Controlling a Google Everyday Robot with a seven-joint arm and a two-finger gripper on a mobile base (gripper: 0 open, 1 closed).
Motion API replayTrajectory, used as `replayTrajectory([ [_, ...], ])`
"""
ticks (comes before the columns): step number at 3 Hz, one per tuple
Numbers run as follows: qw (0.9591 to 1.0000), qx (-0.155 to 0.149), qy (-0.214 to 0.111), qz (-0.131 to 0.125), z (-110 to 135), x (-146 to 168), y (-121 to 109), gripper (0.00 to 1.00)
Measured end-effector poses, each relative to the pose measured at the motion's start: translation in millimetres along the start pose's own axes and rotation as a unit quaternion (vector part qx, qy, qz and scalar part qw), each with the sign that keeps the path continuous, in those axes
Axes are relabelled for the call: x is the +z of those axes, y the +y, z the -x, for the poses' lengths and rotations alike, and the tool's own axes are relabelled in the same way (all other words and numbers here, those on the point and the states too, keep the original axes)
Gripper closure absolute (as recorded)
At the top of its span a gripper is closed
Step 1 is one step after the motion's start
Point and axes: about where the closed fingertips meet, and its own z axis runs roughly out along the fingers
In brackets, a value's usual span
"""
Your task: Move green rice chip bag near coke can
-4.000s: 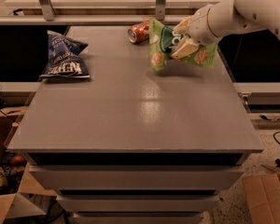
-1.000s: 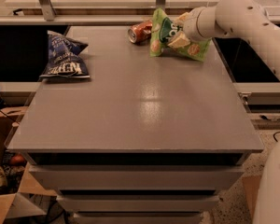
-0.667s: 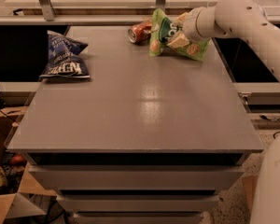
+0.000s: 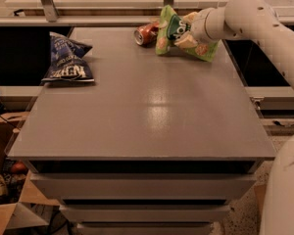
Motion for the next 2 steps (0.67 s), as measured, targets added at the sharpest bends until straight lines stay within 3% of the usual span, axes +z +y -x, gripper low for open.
replayTrajectory([
  [1,0.9999,-0.001,-0.013,0.008,3.6,4.1,-2.0,0.00],
  [2,0.9998,0.000,-0.017,0.008,4.5,3.9,-3.0,0.00],
])
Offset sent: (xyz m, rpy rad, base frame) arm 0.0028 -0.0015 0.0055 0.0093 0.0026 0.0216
